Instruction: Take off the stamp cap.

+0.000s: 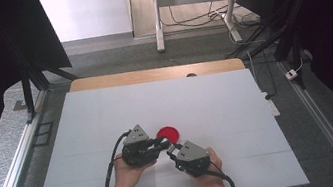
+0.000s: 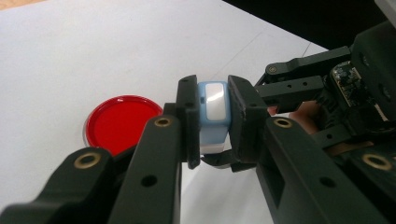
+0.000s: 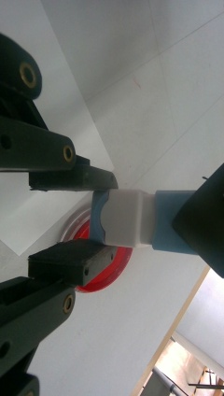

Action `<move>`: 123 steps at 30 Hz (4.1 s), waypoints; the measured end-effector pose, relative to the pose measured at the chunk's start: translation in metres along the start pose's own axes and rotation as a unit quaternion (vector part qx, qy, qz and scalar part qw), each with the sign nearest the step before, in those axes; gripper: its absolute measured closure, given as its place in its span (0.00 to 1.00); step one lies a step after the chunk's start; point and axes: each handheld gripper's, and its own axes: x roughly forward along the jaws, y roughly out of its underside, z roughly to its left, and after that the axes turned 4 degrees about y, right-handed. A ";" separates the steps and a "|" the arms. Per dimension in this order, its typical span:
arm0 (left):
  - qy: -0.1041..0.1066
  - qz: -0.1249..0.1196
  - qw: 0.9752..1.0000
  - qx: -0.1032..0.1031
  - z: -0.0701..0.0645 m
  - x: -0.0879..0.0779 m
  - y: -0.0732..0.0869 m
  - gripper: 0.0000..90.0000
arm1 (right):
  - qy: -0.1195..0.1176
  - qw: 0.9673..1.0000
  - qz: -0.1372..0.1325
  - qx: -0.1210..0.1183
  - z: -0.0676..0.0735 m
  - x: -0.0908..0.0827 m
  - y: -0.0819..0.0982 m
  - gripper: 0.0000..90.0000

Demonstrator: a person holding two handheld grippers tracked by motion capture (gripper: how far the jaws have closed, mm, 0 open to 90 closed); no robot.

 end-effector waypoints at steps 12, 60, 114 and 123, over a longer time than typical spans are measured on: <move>-0.001 -0.003 1.000 -0.002 0.000 0.000 0.000 0.84 | 0.006 1.000 -0.006 0.012 0.001 -0.001 0.002 0.72; 0.010 -0.006 1.000 -0.016 0.003 -0.003 0.001 0.84 | -0.003 1.000 -0.005 0.006 -0.001 -0.003 0.001 0.73; -0.005 -0.043 0.999 -0.029 0.012 -0.022 0.002 0.84 | 0.008 1.000 0.004 0.027 -0.028 -0.022 0.006 0.73; 0.003 -0.038 0.999 -0.033 0.014 -0.022 0.003 0.84 | 0.011 0.999 0.005 0.031 -0.033 -0.022 0.012 0.73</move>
